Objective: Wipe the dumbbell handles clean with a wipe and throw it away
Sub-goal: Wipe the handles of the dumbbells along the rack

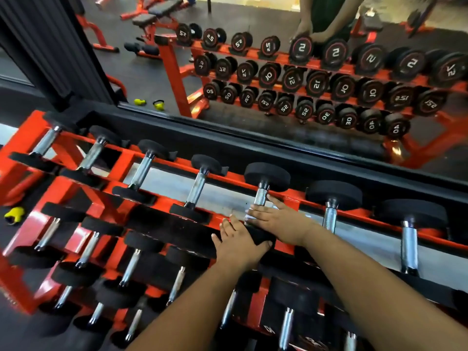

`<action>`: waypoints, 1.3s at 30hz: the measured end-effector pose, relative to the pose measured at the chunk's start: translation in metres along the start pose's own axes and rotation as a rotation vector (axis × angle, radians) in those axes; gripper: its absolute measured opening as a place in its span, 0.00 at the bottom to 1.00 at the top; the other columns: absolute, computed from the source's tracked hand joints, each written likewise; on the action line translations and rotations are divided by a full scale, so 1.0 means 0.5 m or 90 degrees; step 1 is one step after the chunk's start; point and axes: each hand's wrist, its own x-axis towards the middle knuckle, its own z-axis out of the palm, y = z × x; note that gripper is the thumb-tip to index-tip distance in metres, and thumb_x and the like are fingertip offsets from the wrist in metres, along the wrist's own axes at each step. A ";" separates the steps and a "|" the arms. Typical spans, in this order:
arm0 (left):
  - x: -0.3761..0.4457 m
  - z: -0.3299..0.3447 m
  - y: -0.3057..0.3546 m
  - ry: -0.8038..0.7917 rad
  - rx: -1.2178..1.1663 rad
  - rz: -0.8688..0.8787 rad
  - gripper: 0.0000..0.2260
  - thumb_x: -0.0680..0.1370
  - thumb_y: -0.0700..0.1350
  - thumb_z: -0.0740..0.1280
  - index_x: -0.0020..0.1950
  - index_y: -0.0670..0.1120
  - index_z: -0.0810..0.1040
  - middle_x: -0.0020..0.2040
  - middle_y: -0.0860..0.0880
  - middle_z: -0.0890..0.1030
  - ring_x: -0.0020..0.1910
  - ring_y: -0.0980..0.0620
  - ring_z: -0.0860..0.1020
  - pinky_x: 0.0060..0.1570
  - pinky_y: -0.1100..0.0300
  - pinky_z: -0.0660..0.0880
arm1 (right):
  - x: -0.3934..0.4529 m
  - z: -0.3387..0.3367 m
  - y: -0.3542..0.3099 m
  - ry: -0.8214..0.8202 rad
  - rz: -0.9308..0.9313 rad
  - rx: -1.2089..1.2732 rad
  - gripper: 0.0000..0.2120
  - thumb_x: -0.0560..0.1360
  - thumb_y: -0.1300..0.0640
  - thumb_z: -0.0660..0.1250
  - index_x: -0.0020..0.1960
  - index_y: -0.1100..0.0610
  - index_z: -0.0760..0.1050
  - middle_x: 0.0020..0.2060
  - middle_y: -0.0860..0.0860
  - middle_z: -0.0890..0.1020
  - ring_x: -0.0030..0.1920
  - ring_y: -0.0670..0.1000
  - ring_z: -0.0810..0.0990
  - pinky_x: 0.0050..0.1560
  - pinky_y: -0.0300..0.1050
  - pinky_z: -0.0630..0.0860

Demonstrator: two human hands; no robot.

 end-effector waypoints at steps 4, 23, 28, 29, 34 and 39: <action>0.006 -0.008 0.002 -0.032 0.029 -0.004 0.58 0.72 0.74 0.65 0.82 0.39 0.38 0.83 0.38 0.47 0.82 0.41 0.46 0.78 0.36 0.44 | -0.009 -0.007 0.008 -0.035 -0.032 -0.019 0.30 0.82 0.58 0.57 0.82 0.47 0.53 0.81 0.46 0.55 0.81 0.48 0.49 0.78 0.65 0.48; 0.003 -0.035 0.016 -0.101 0.068 -0.032 0.57 0.74 0.73 0.64 0.81 0.40 0.34 0.83 0.37 0.41 0.82 0.39 0.43 0.77 0.33 0.41 | 0.022 -0.031 0.016 -0.019 0.158 -0.088 0.36 0.79 0.61 0.60 0.82 0.51 0.50 0.82 0.53 0.52 0.81 0.54 0.48 0.78 0.61 0.50; 0.006 -0.037 0.016 -0.117 0.074 -0.033 0.56 0.74 0.73 0.63 0.81 0.40 0.34 0.83 0.37 0.40 0.82 0.40 0.43 0.76 0.31 0.42 | 0.017 -0.016 -0.023 -0.026 0.067 -0.095 0.28 0.76 0.56 0.67 0.75 0.50 0.68 0.75 0.53 0.70 0.77 0.54 0.66 0.68 0.61 0.68; 0.006 -0.037 0.016 -0.116 0.076 -0.034 0.56 0.74 0.73 0.63 0.81 0.40 0.34 0.83 0.37 0.41 0.82 0.40 0.43 0.76 0.31 0.42 | 0.011 -0.012 -0.015 -0.021 0.025 -0.103 0.28 0.75 0.56 0.68 0.74 0.49 0.70 0.74 0.52 0.72 0.75 0.53 0.68 0.67 0.60 0.69; 0.007 -0.039 0.018 -0.120 0.083 -0.038 0.57 0.73 0.74 0.63 0.81 0.40 0.34 0.83 0.38 0.40 0.82 0.40 0.43 0.75 0.30 0.41 | 0.031 -0.044 0.003 -0.039 0.169 -0.118 0.33 0.80 0.59 0.61 0.81 0.51 0.53 0.81 0.54 0.54 0.81 0.55 0.50 0.75 0.63 0.57; 0.004 -0.041 0.010 -0.120 0.075 -0.027 0.55 0.74 0.74 0.61 0.81 0.41 0.34 0.83 0.38 0.40 0.82 0.40 0.43 0.75 0.29 0.40 | 0.027 -0.017 -0.022 -0.056 0.042 -0.101 0.27 0.78 0.57 0.62 0.76 0.49 0.65 0.77 0.52 0.66 0.79 0.53 0.60 0.73 0.66 0.57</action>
